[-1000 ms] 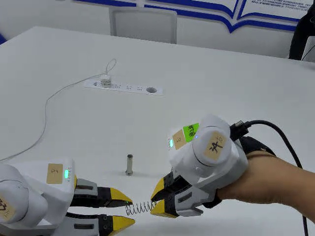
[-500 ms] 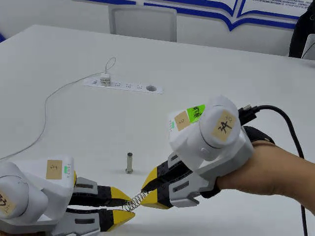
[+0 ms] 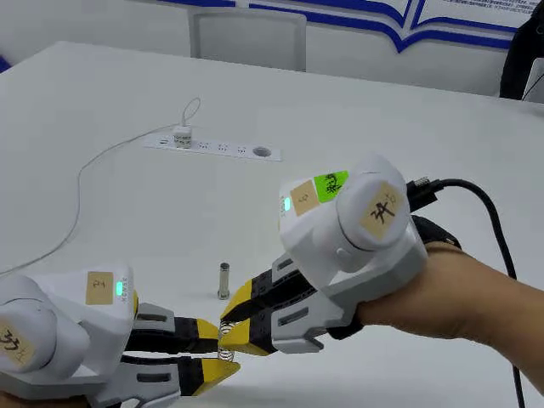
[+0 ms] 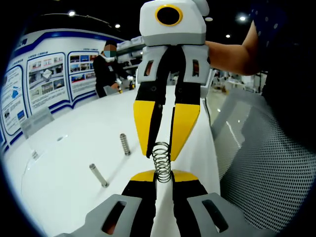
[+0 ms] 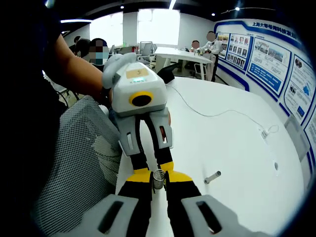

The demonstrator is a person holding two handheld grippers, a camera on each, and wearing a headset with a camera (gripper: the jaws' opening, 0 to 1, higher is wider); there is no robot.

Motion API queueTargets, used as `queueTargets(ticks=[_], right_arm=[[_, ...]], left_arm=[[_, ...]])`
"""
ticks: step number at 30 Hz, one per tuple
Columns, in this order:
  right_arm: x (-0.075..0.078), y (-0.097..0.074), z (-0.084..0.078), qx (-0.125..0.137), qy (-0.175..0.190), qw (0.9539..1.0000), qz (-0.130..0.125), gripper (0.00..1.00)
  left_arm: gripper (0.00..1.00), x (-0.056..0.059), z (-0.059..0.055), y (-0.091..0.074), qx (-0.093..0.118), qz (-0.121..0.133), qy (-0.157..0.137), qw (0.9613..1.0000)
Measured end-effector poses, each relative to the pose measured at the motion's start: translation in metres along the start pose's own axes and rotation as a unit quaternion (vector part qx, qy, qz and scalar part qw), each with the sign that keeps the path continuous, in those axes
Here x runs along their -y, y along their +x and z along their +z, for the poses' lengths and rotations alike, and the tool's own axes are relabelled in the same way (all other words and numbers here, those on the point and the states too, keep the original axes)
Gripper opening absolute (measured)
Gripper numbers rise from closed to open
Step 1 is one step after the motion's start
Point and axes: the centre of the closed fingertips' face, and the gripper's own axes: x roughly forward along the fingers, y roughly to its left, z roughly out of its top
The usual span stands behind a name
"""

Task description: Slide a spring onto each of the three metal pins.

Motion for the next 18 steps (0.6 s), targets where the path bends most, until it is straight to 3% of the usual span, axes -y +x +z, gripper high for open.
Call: queueTargets(ticks=[13, 18], right_arm=[[0.007, -0.003, 0.004, 0.009, -0.003, 0.9998, -0.017, 0.11], [0.012, -0.004, 0.001, 0.006, 0.003, 0.9997, -0.024, 0.11]], left_arm=[[0.12, -0.005, 0.006, -0.001, 0.011, 0.011, -0.003, 0.9999], [0.2, -0.013, 0.007, -0.004, 0.018, 0.025, -0.02, 0.9993]])
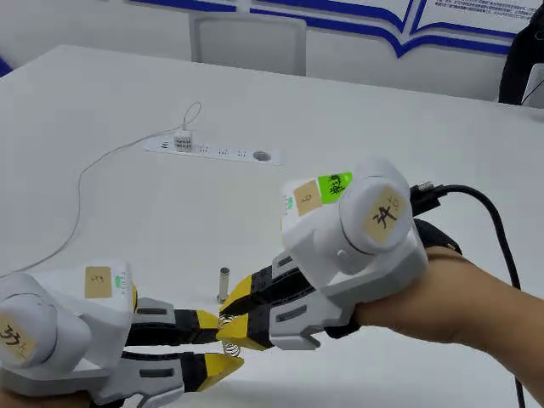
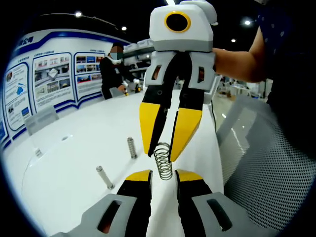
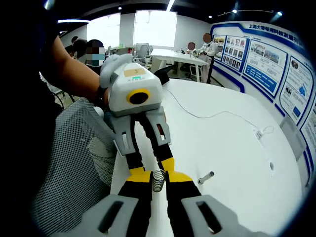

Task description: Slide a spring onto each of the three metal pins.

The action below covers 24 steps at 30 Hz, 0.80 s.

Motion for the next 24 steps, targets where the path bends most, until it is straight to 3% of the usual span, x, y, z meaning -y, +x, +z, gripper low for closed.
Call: queueTargets(ticks=[13, 24], right_arm=[[0.028, -0.009, 0.001, 0.021, 0.026, 0.9985, -0.042, 0.11], [0.063, -0.015, 0.011, 0.057, 0.045, 0.9922, -0.101, 0.11]], left_arm=[[0.3, -0.015, -0.006, -0.014, 0.015, 0.037, -0.044, 0.9982], [0.37, -0.025, -0.006, -0.024, 0.027, 0.07, -0.06, 0.9954]])
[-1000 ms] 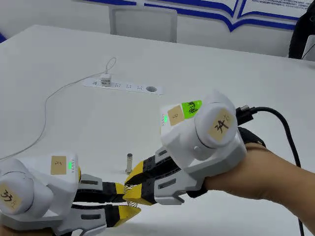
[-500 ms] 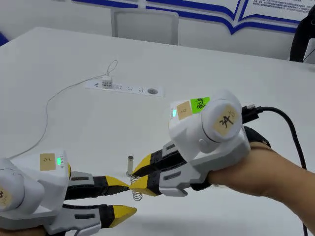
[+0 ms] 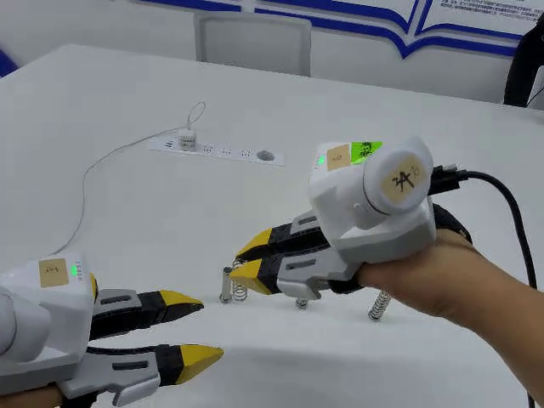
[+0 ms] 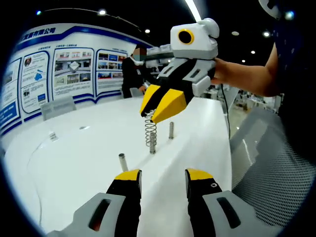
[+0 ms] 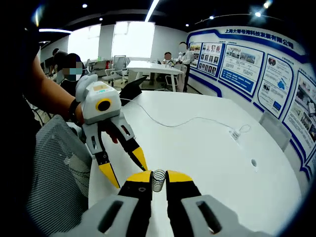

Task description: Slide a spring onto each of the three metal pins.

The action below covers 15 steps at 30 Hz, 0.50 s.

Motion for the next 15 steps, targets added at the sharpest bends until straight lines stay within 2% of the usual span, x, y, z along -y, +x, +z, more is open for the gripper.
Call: queueTargets(ticks=[9, 15], right_arm=[[0.026, 0.007, 0.007, 0.024, 0.013, 0.9988, -0.041, 0.11], [0.037, 0.019, 0.003, 0.026, 0.027, 0.998, -0.05, 0.11]], left_arm=[[0.44, -0.005, 0.002, -0.002, 0.011, 0.015, -0.008, 0.9998], [0.47, -0.006, 0.001, -0.003, 0.013, 0.019, -0.009, 0.9997]])
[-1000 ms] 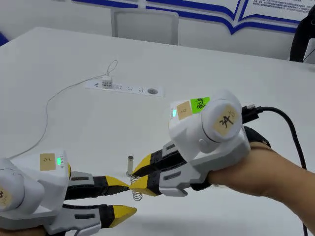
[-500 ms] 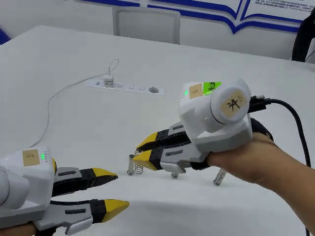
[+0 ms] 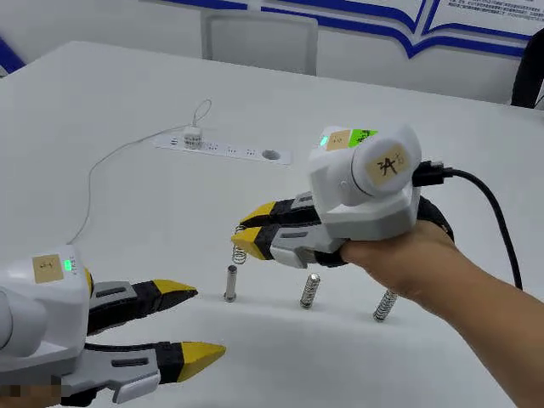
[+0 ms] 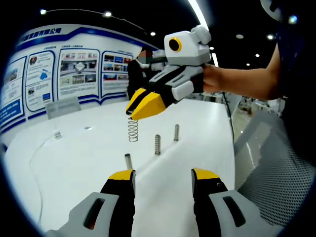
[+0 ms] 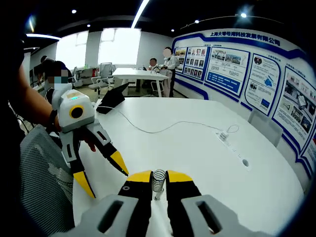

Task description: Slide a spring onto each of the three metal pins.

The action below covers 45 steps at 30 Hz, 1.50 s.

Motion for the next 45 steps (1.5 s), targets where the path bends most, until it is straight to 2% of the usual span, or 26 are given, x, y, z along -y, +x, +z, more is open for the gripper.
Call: queueTargets(ticks=[11, 31, 45], right_arm=[[0.008, 0.019, -0.018, -0.013, 0.019, 0.9997, -0.004, 0.11], [0.009, 0.027, -0.028, -0.021, 0.032, 0.9993, 0.0, 0.11], [0.006, 0.04, -0.046, -0.04, 0.037, 0.9985, 0.006, 0.11]], left_arm=[[0.52, -0.005, -0.003, -0.003, 0.0, 0.01, -0.009, 0.9999], [0.51, -0.006, -0.007, -0.004, -0.006, 0.01, -0.011, 0.9999], [0.51, -0.008, -0.007, -0.004, -0.007, 0.011, -0.013, 0.9998]])
